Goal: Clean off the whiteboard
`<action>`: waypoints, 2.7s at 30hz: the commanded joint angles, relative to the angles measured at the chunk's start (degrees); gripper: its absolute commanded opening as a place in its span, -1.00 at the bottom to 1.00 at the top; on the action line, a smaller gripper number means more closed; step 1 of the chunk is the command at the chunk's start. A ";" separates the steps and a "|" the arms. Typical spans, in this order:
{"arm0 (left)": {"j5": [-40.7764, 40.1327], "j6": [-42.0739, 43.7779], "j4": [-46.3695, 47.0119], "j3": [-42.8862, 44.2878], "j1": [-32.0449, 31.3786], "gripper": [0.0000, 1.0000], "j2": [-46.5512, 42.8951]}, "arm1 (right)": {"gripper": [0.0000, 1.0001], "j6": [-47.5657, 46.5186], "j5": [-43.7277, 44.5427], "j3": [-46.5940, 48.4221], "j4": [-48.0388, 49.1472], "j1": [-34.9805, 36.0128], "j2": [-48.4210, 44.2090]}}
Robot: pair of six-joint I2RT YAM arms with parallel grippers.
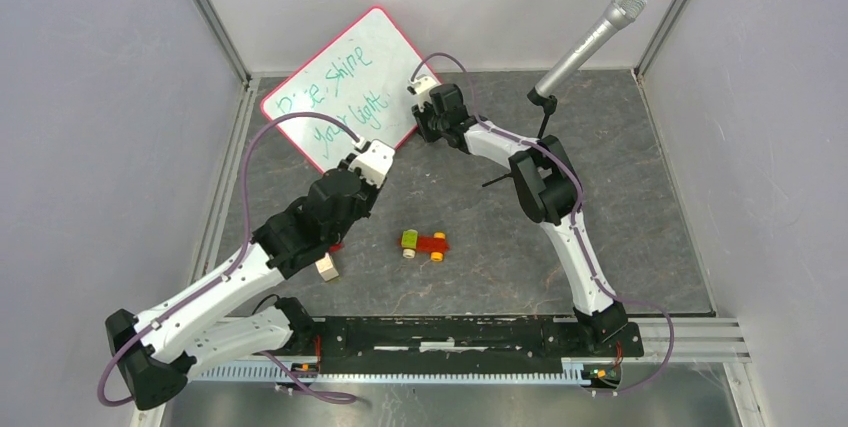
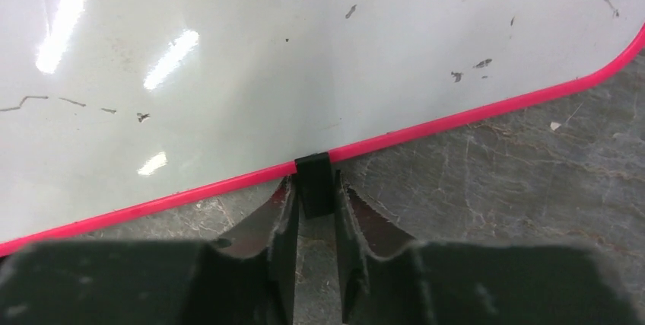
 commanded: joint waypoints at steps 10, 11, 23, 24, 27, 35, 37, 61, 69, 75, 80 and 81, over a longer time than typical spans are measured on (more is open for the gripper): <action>-2.68 -1.27 4.18 -0.55 0.42 -0.35 1.46 | -1.00 -0.75 -3.98 -23.02 10.52 0.69 -14.50; -2.58 -1.90 4.20 -0.47 0.56 -0.34 2.32 | -1.00 -0.74 -4.51 -25.81 11.61 0.67 -16.41; -9.04 -6.84 5.69 10.15 5.26 -0.30 22.20 | -1.00 -0.61 -11.60 -48.62 17.90 0.69 -28.83; -9.90 -6.81 7.03 11.03 5.27 -0.30 24.39 | -1.00 -0.67 -12.63 -47.91 17.18 0.68 -28.82; -14.46 -5.05 10.16 14.16 5.35 -0.31 31.31 | -1.00 -0.45 -14.26 -47.97 16.40 0.69 -29.44; -20.15 -4.63 9.90 21.34 5.40 0.07 42.09 | -1.00 0.23 -15.48 -48.07 16.97 0.69 -28.82; -20.55 -5.32 9.67 21.34 5.70 0.38 42.75 | -1.00 -0.08 -14.29 -47.89 16.33 0.69 -28.72; -17.82 -14.76 5.17 20.32 6.33 0.37 46.90 | -1.00 -0.01 -14.64 -46.31 14.96 0.60 -28.05; -19.78 -14.78 7.22 19.76 6.59 -0.04 47.88 | -1.00 -0.30 -14.54 -46.26 14.60 0.60 -28.45; -18.89 -14.54 6.62 20.64 6.90 -0.19 48.99 | -1.00 -0.56 -14.52 -45.49 13.96 0.60 -27.68; -18.99 -13.34 6.67 20.91 9.13 -0.28 48.26 | -1.00 -0.40 -14.84 -45.07 13.76 0.60 -27.19; -19.48 -12.92 6.58 20.95 9.71 -0.29 47.65 | -1.00 -0.48 -14.72 -45.13 13.71 0.60 -27.13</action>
